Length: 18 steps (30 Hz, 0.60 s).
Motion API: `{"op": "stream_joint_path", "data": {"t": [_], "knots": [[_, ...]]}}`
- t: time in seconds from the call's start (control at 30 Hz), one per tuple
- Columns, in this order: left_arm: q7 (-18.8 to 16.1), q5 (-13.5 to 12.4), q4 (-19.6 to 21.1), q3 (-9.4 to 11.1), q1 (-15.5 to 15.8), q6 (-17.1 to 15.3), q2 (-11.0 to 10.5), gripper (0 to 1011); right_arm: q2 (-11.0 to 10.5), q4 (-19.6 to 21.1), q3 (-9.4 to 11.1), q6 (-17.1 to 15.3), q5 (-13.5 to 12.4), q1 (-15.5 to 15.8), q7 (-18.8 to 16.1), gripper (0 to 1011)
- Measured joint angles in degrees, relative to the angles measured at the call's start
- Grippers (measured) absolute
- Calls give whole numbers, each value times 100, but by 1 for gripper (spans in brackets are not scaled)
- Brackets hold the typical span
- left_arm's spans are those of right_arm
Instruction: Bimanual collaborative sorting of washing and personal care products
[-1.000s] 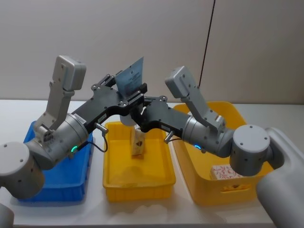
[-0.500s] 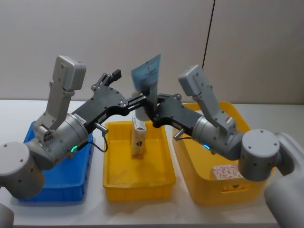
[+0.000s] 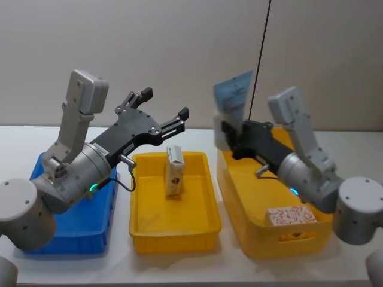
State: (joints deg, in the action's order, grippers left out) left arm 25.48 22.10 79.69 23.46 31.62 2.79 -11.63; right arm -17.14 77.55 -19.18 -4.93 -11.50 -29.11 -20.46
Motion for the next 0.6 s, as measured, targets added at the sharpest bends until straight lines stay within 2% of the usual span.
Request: {"op": "stream_joint_path", "data": {"t": [0.23, 0.37, 0.43, 0.47, 0.53, 0.6], "knots": [[0, 0, 0, 0, 0, 0, 0, 1001, -171, 222, 338, -150, -2, 346, 333, 144], [0, 0, 0, 0, 0, 0, 0, 1001, -222, 260, 446, -189, -5, 454, 416, 145], [0, 0, 0, 0, 0, 0, 0, 1001, -248, 271, 509, -205, -8, 508, 463, 235], [0, 0, 0, 0, 0, 0, 0, 1001, -262, 272, 545, -216, -12, 537, 489, 235], [0, 0, 0, 0, 0, 0, 0, 1001, -275, 272, 578, -220, -18, 566, 507, 318], [0, 0, 0, 0, 0, 0, 0, 1001, -283, 266, 607, -220, -23, 585, 515, 360]]}}
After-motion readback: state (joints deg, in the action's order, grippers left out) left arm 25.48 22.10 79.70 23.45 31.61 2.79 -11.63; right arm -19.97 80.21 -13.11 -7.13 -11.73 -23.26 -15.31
